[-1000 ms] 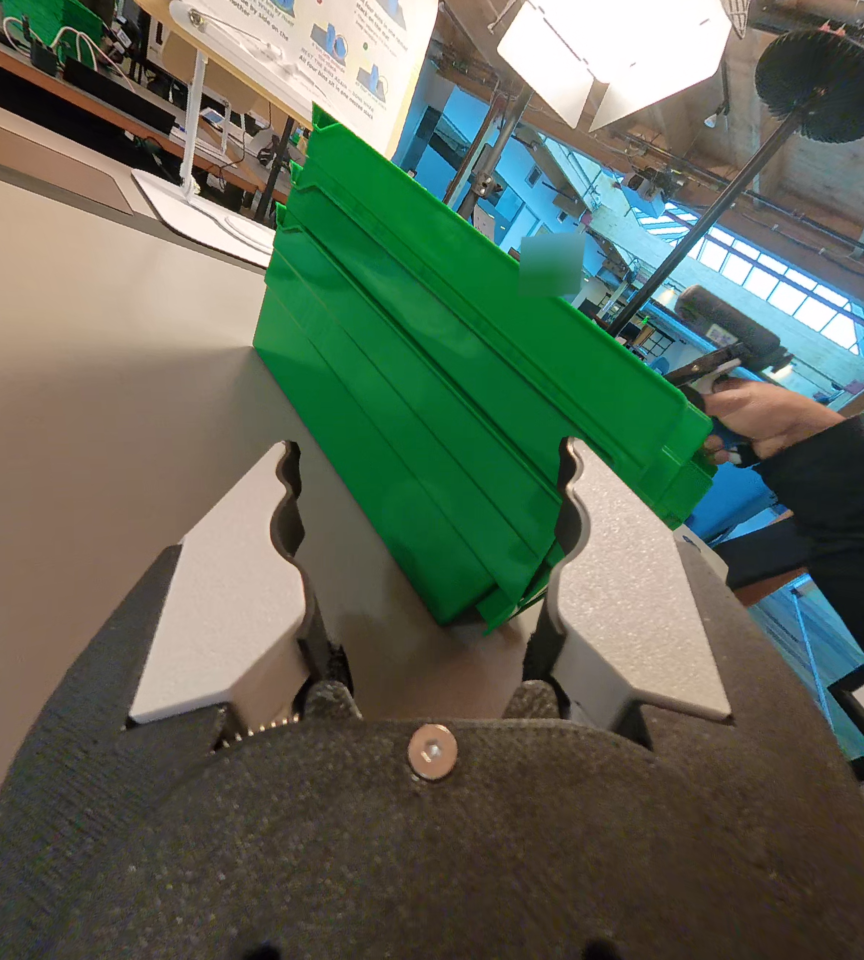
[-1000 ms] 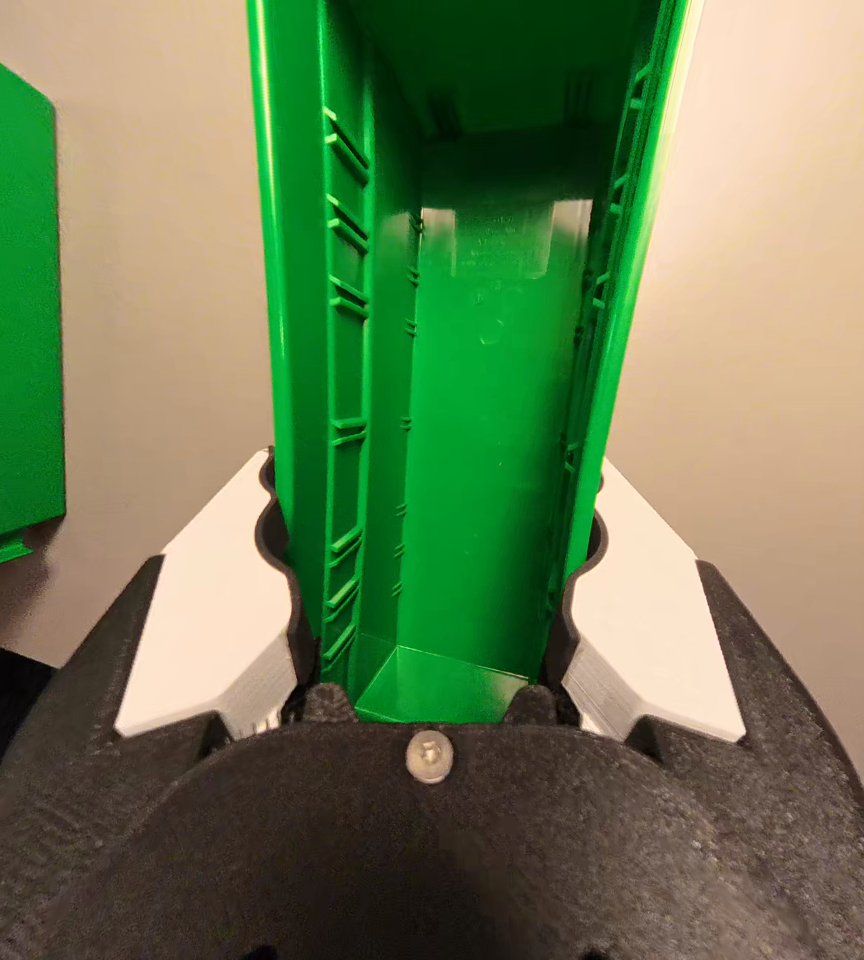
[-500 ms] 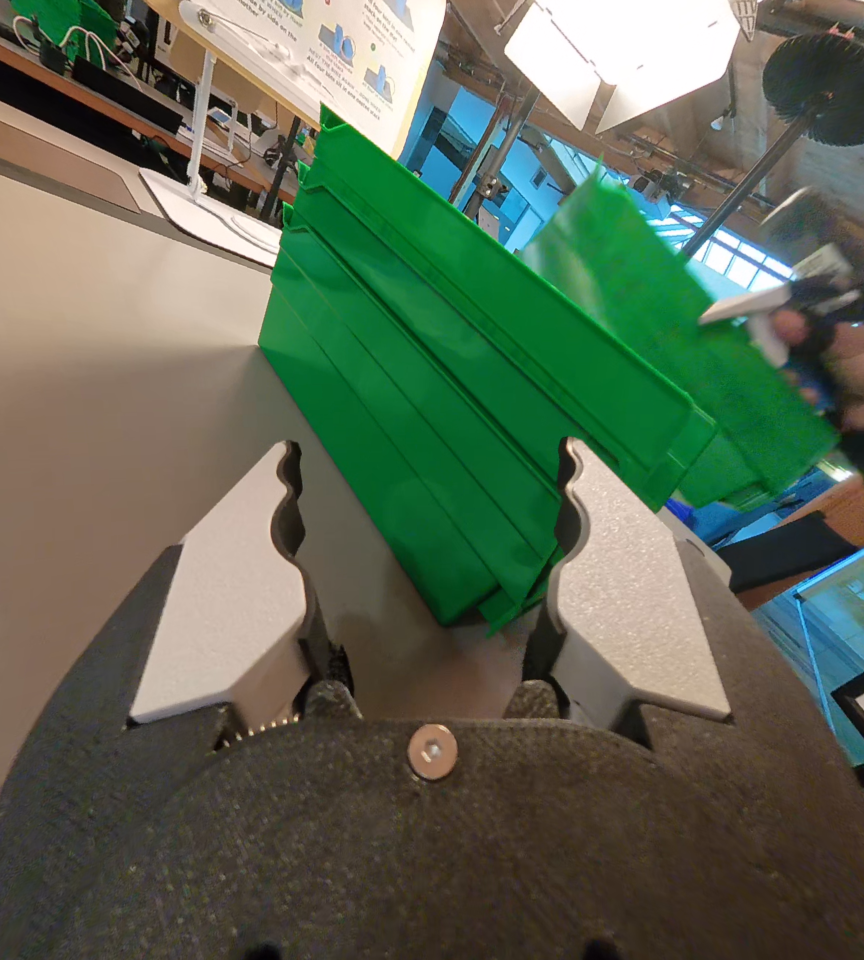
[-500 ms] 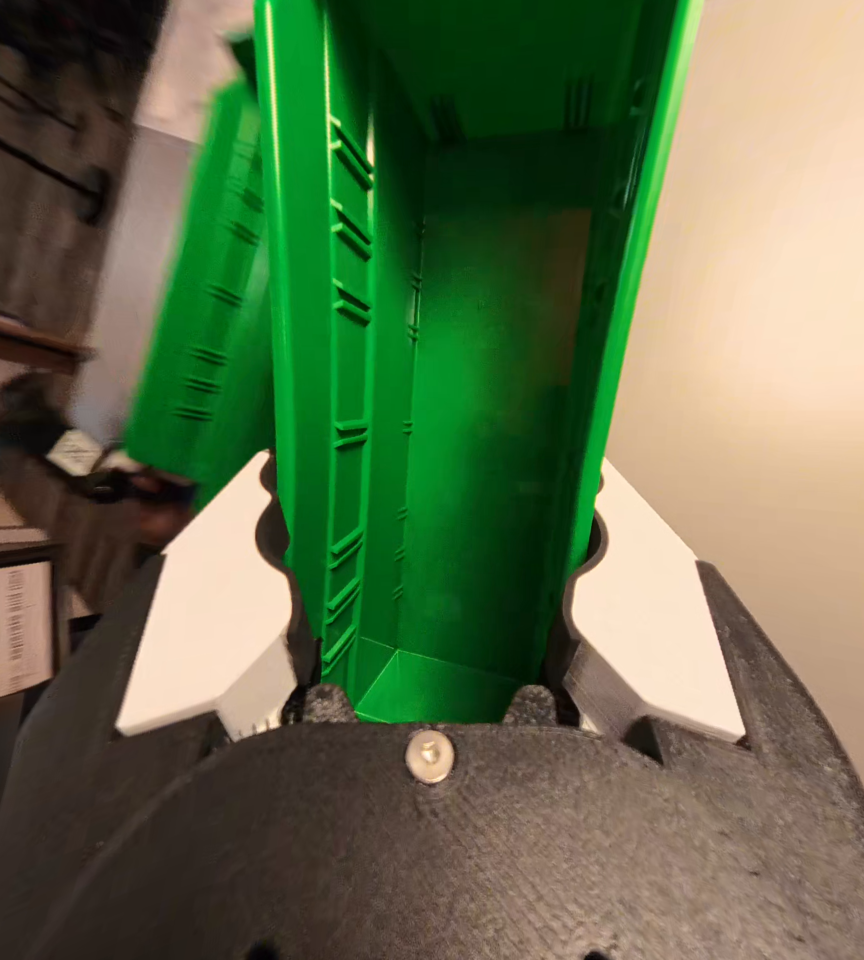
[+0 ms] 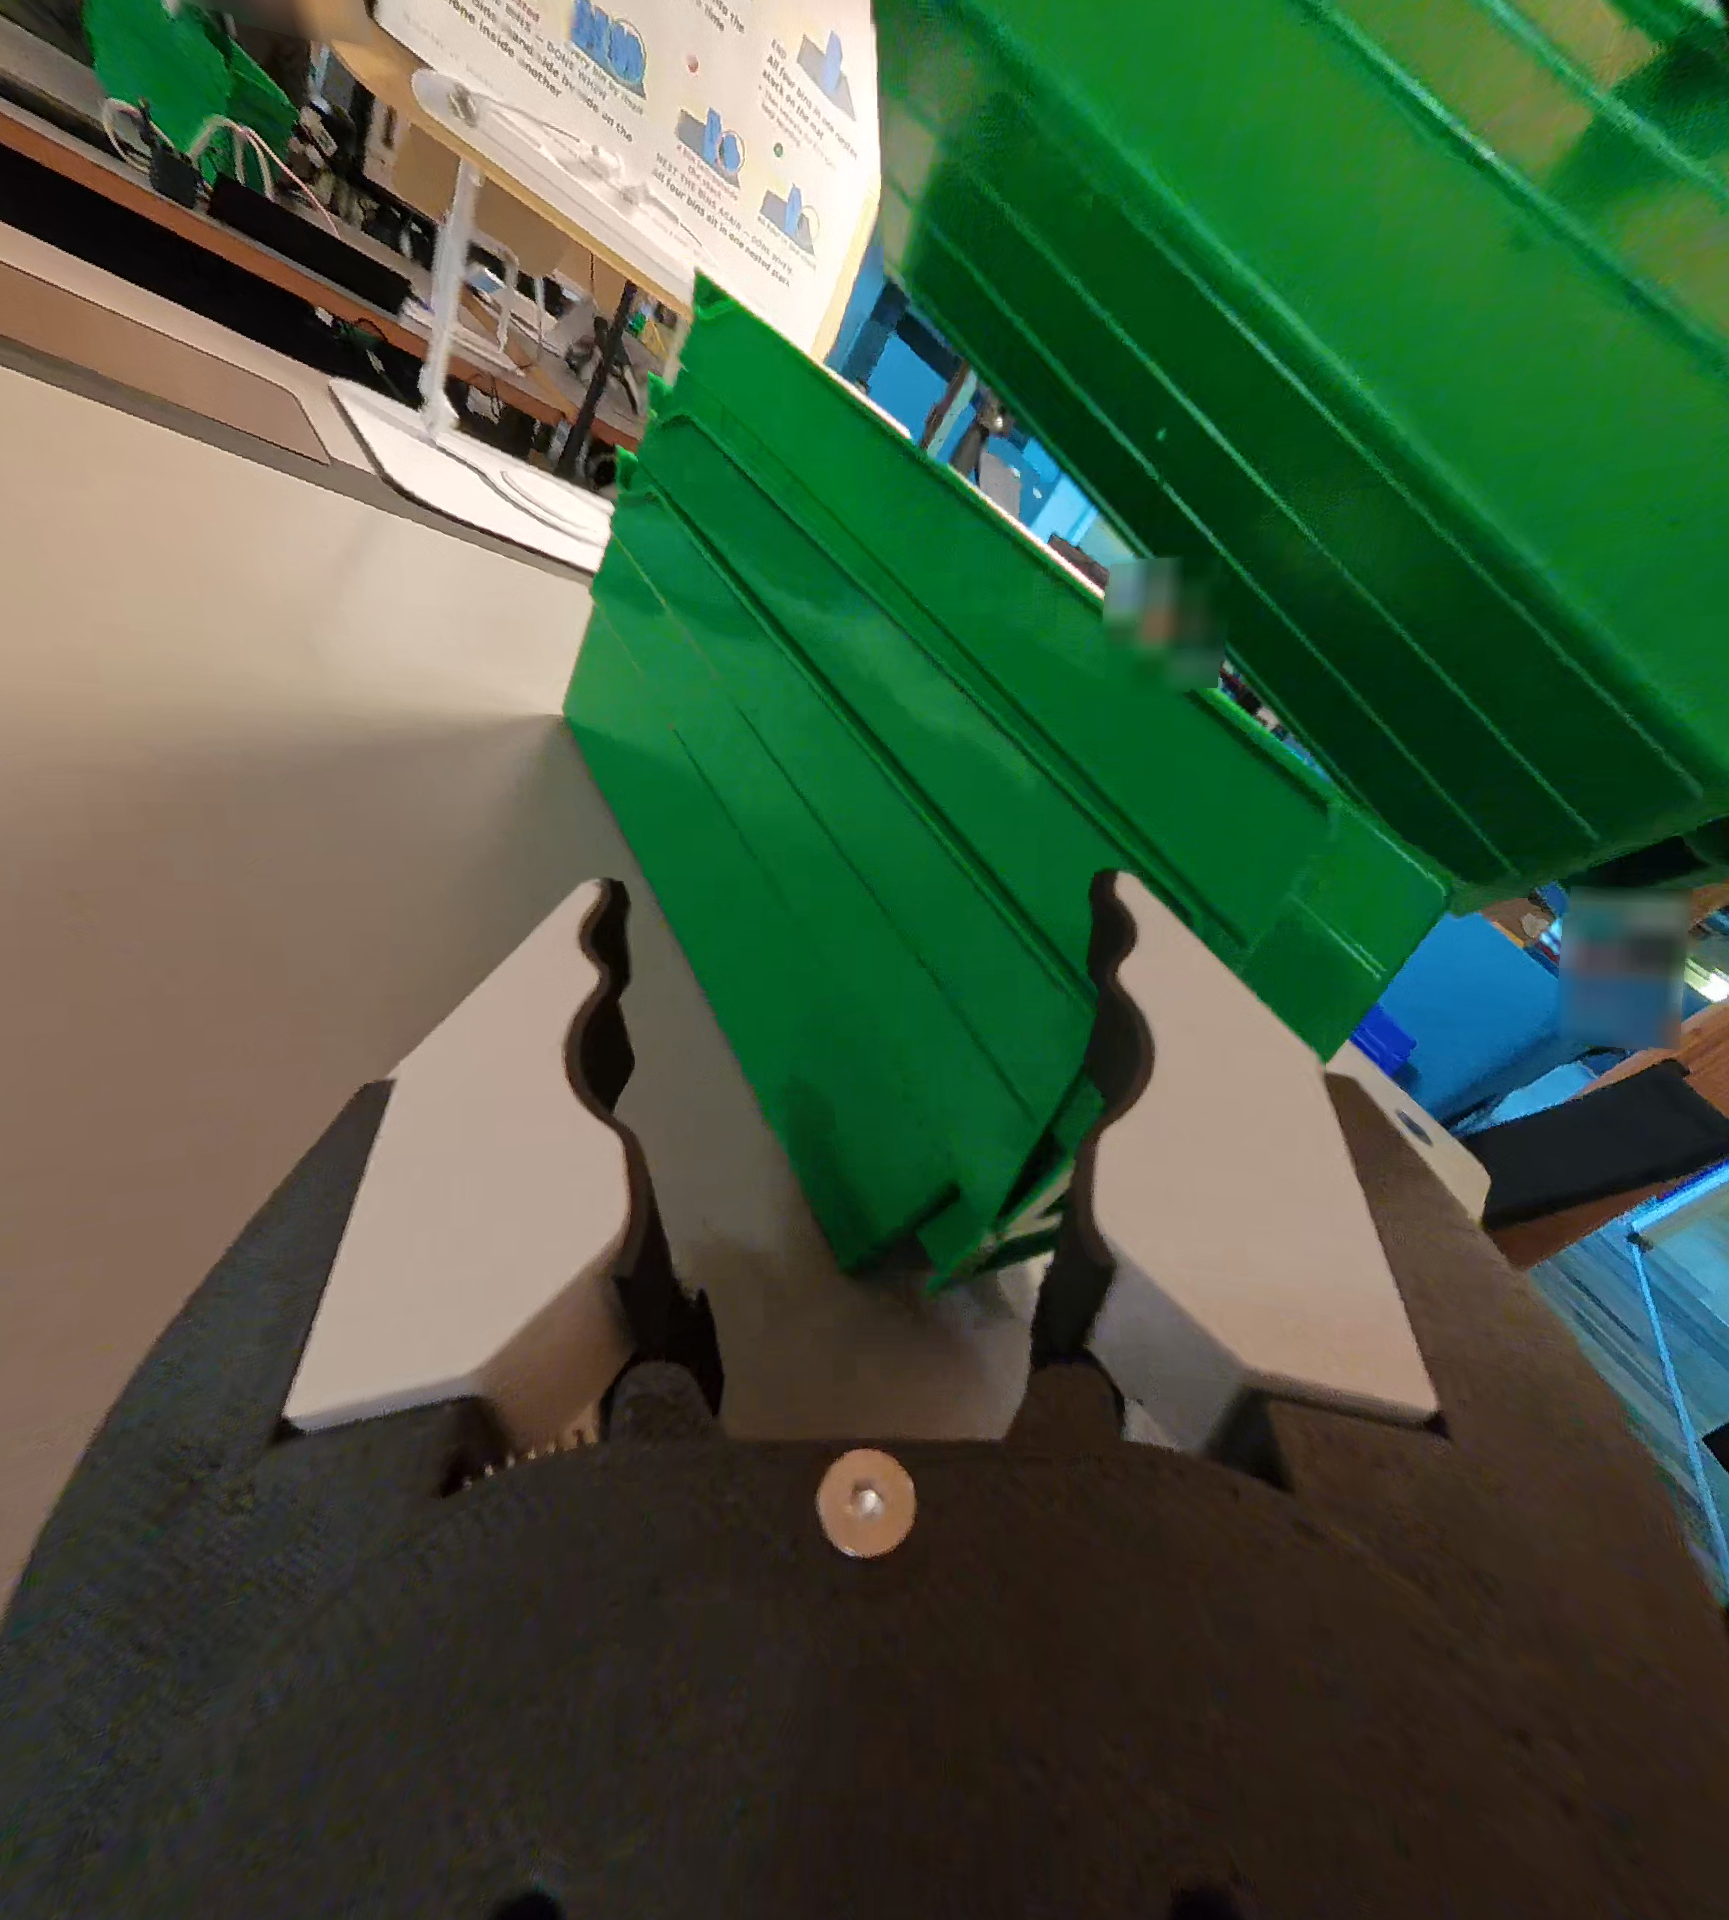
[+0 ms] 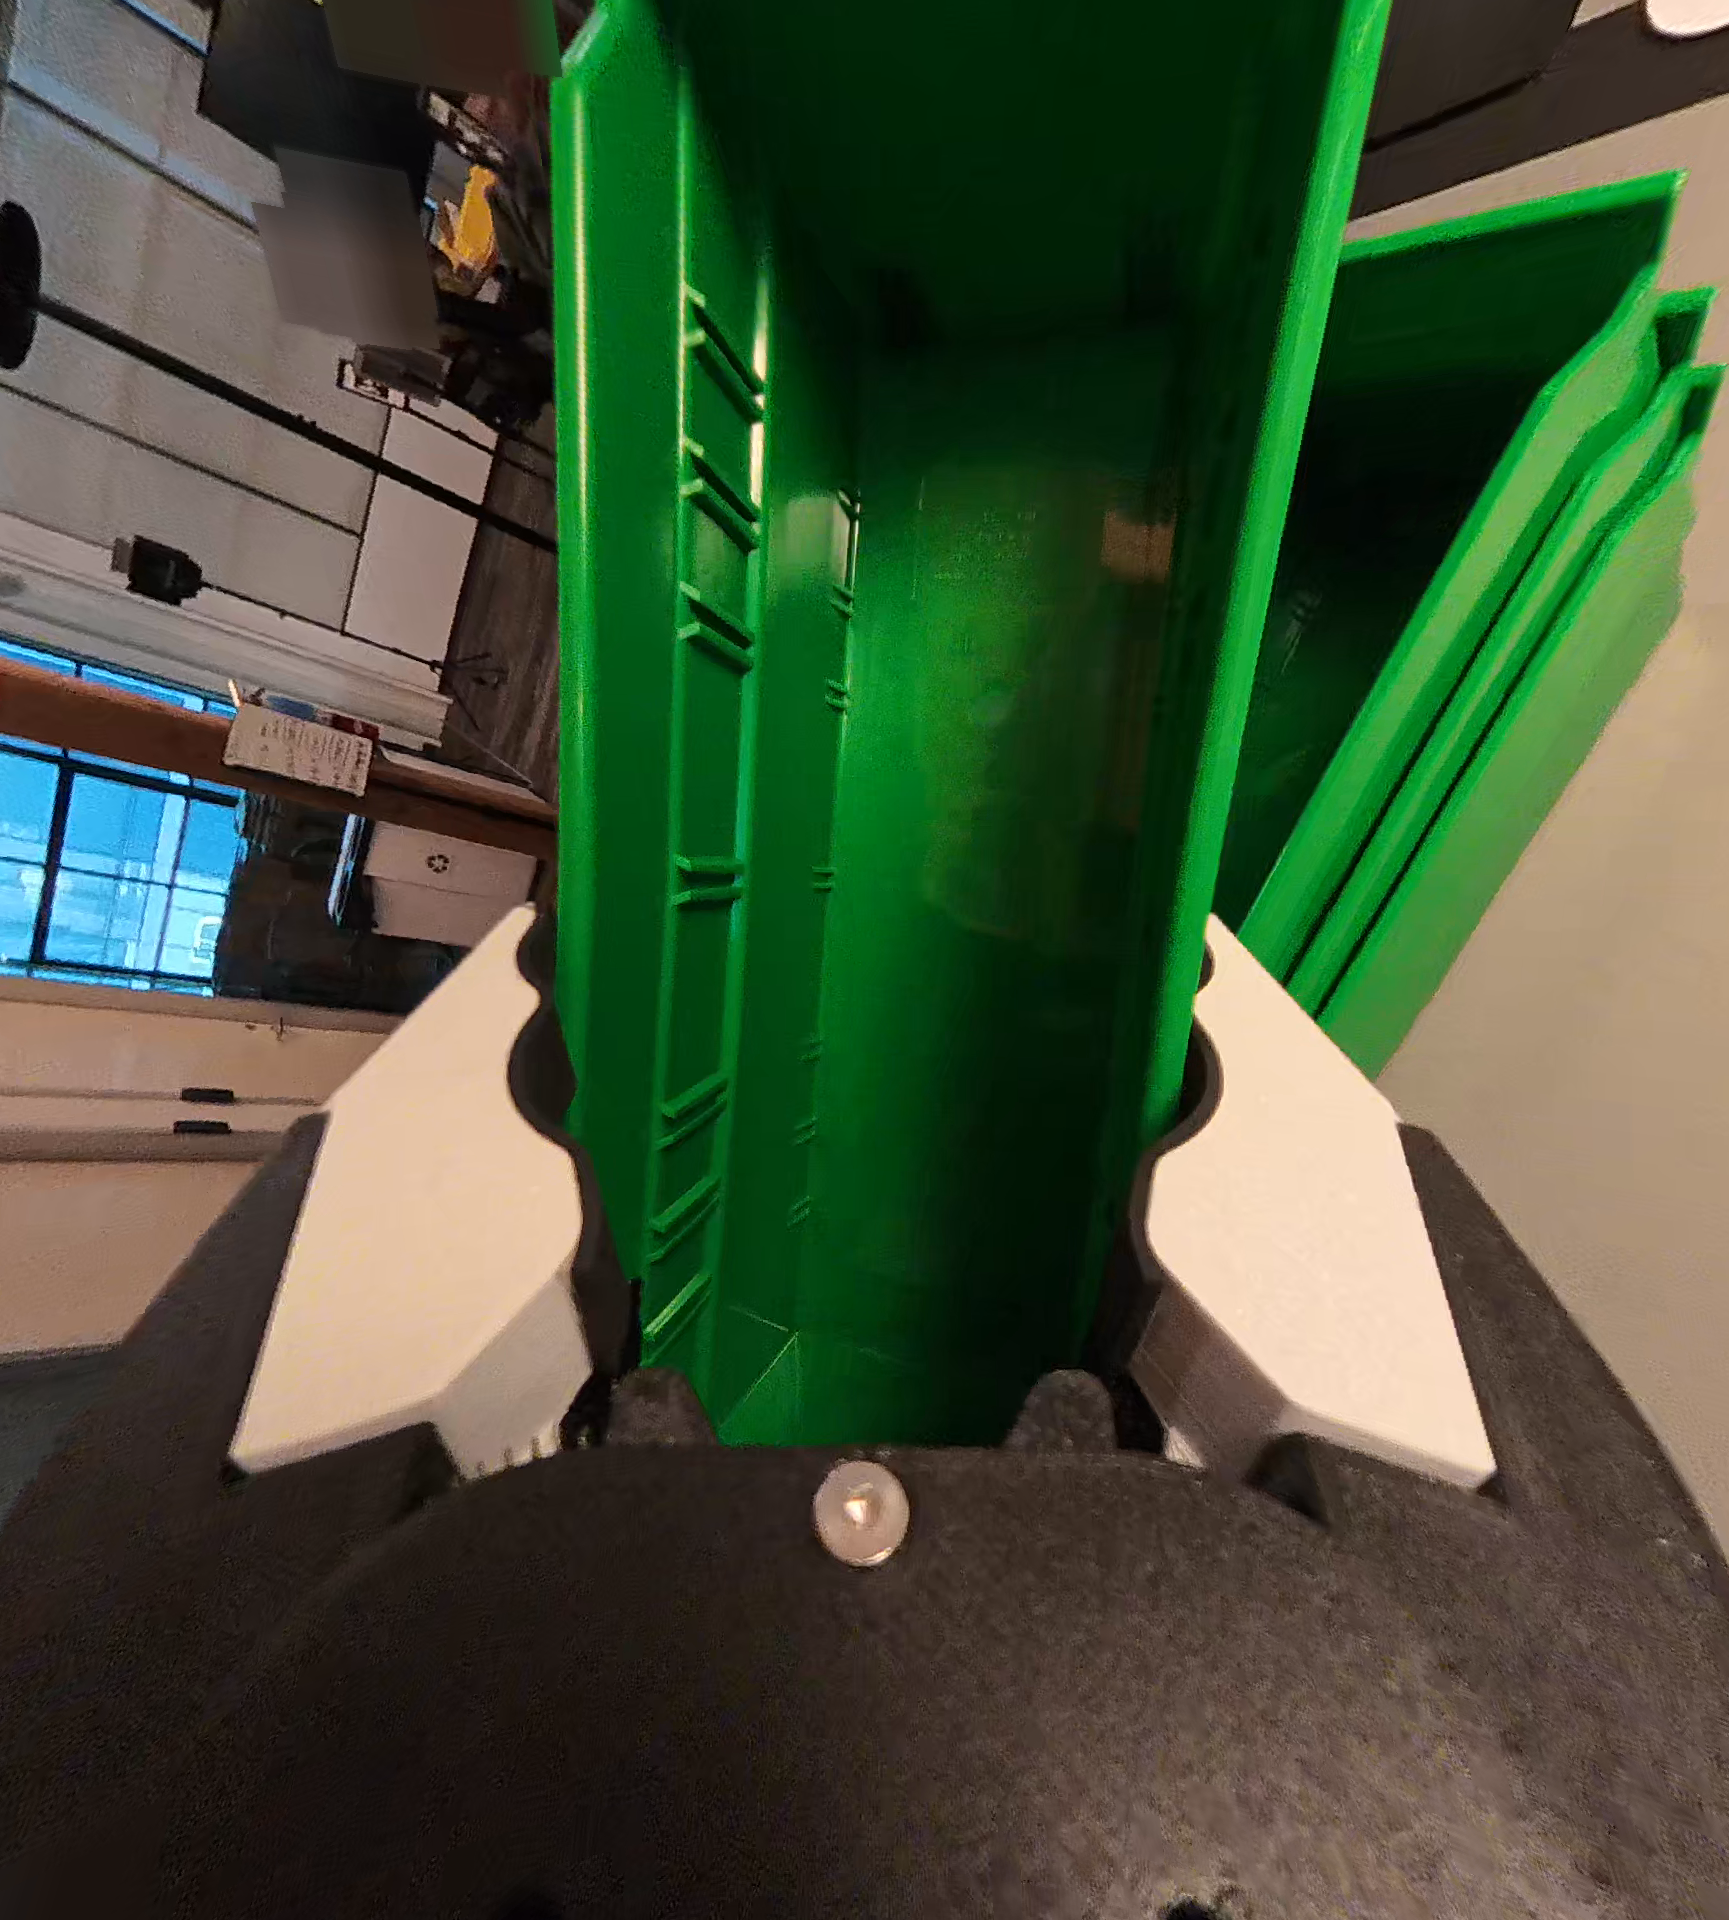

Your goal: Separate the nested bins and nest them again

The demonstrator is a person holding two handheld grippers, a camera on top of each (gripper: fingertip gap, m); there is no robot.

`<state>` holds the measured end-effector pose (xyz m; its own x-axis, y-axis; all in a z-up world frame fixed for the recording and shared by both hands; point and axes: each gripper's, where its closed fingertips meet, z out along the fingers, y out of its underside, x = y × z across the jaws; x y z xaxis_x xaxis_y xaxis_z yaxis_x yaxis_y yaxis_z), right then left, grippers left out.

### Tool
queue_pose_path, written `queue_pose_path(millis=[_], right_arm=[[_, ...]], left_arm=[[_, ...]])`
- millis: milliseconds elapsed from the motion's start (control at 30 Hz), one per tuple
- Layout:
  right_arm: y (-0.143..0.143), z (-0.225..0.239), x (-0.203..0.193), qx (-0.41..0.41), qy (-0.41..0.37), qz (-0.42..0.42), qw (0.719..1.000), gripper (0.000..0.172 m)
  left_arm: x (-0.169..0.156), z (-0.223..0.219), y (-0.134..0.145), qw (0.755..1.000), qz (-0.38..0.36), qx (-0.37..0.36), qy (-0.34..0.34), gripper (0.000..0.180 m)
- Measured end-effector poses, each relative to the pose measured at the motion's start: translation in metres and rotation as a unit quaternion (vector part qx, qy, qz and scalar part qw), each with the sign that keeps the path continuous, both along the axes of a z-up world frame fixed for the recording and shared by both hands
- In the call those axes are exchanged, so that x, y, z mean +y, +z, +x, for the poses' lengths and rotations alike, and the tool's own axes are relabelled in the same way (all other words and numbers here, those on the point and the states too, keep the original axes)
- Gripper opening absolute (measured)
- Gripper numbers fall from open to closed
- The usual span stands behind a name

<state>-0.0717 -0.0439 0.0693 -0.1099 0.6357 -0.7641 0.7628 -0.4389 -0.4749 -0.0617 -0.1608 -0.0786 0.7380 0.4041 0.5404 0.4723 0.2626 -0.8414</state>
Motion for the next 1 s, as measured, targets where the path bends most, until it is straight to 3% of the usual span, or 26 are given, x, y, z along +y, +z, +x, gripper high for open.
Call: queue_pose_path(millis=[367, 667, 1000], right_arm=[[0.02, -0.012, -0.012, -0.005, -0.058, -0.023, 0.998, 0.117], [-0.037, -0.026, 0.001, -0.054, -0.131, 0.001, 0.99, 0.12], [-0.068, -0.033, 0.005, -0.095, -0.125, 0.227, 0.961, 0.124]], left_arm=[[-0.002, 0.0, 0.002, 1.0, 0.011, -0.001, 0.001, 0.085], [-0.002, 0.001, 0.002, 1.0, 0.01, 0.001, -0.001, 0.085], [0.001, 0.001, 0.001, 1.0, 0.004, -0.002, -0.008, 0.086]])
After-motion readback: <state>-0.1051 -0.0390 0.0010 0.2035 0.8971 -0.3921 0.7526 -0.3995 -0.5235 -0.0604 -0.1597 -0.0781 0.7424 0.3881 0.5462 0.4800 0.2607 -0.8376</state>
